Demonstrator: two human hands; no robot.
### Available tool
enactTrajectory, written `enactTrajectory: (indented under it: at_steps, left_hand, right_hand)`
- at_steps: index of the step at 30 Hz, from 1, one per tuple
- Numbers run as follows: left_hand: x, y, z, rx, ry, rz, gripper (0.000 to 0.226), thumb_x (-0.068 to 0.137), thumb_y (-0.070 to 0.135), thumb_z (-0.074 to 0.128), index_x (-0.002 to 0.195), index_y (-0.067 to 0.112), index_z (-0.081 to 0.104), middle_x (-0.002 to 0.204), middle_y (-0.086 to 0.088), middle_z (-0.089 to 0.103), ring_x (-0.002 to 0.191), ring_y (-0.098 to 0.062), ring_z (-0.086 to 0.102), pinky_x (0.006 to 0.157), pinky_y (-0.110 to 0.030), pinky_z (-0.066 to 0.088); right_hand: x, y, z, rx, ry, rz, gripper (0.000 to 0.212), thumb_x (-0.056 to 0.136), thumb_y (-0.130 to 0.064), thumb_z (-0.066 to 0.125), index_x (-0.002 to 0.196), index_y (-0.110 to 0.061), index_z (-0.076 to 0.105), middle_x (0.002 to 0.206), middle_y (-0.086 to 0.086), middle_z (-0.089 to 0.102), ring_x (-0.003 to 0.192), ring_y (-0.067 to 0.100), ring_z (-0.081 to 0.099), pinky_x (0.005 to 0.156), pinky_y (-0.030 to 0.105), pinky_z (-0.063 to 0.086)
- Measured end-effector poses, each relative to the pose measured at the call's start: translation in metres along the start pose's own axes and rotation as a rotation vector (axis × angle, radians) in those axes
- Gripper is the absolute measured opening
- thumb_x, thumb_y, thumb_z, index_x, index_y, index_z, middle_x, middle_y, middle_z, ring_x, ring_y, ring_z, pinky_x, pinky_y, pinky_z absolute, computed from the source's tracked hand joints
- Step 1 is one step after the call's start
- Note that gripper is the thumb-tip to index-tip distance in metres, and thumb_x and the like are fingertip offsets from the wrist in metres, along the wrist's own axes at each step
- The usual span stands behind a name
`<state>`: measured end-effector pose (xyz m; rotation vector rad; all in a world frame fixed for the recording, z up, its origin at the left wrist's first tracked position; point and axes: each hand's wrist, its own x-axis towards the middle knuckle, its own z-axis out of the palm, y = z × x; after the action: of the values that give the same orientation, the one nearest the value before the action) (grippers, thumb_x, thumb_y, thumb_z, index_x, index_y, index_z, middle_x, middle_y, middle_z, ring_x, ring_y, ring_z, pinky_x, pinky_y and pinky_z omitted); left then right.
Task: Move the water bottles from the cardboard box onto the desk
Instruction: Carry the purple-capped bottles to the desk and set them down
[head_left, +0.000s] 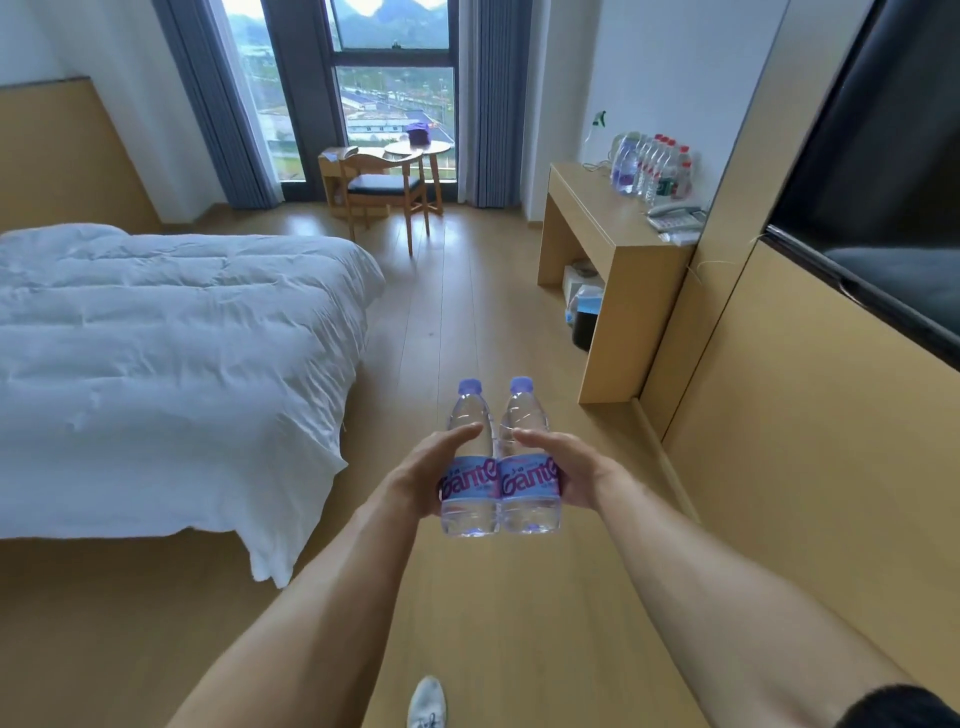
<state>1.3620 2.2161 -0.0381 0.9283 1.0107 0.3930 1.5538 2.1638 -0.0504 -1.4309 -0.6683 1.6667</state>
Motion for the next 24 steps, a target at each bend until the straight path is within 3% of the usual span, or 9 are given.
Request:
enactTrajectory:
  at_steps: [4, 10, 14, 19, 24]
  left_hand:
    - [0.059, 0.054, -0.032, 0.021, 0.002, -0.001, 0.056, 0.094, 0.043, 0.066, 0.137, 0.011, 0.050, 0.100, -0.019, 0.070, 0.072, -0.026, 0.072, 0.060, -0.038, 0.062]
    - [0.135, 0.139, -0.079, 0.066, -0.068, 0.006, 0.056, 0.097, 0.041, 0.063, 0.140, 0.010, 0.048, 0.110, -0.021, 0.063, 0.079, -0.027, 0.068, 0.074, -0.042, 0.061]
    - [0.183, 0.175, -0.099, 0.091, -0.077, 0.010, 0.054, 0.098, 0.040, 0.063, 0.140, 0.010, 0.047, 0.109, -0.022, 0.063, 0.081, -0.029, 0.066, 0.085, -0.048, 0.057]
    - [0.240, 0.215, -0.113, 0.072, -0.099, -0.016, 0.057, 0.096, 0.042, 0.063, 0.141, 0.010, 0.047, 0.107, -0.021, 0.064, 0.078, -0.028, 0.068, 0.076, -0.044, 0.060]
    - [0.310, 0.254, -0.128, 0.082, -0.082, -0.024, 0.059, 0.093, 0.043, 0.067, 0.138, 0.010, 0.051, 0.109, -0.020, 0.065, 0.085, -0.030, 0.069, 0.083, -0.049, 0.059]
  right_hand:
    - [0.061, -0.047, 0.005, 0.016, 0.041, -0.002, 0.052, 0.092, -0.031, 0.070, 0.135, -0.008, 0.053, 0.128, 0.029, 0.064, 0.106, 0.037, 0.065, 0.100, 0.051, 0.053]
    - [0.142, -0.120, 0.016, 0.040, 0.057, -0.034, 0.052, 0.093, -0.033, 0.067, 0.137, -0.010, 0.051, 0.120, 0.025, 0.065, 0.098, 0.033, 0.067, 0.088, 0.044, 0.057]
    - [0.190, -0.153, 0.015, 0.038, 0.073, -0.024, 0.055, 0.094, -0.034, 0.066, 0.139, -0.009, 0.048, 0.127, 0.027, 0.064, 0.100, 0.034, 0.066, 0.089, 0.044, 0.056]
    - [0.249, -0.191, 0.001, 0.031, 0.093, -0.021, 0.058, 0.094, -0.034, 0.066, 0.141, -0.007, 0.046, 0.132, 0.030, 0.061, 0.104, 0.036, 0.065, 0.092, 0.045, 0.055]
    - [0.317, -0.231, -0.022, 0.033, 0.071, -0.038, 0.059, 0.093, -0.032, 0.068, 0.141, -0.009, 0.045, 0.132, 0.029, 0.061, 0.105, 0.037, 0.066, 0.090, 0.046, 0.056]
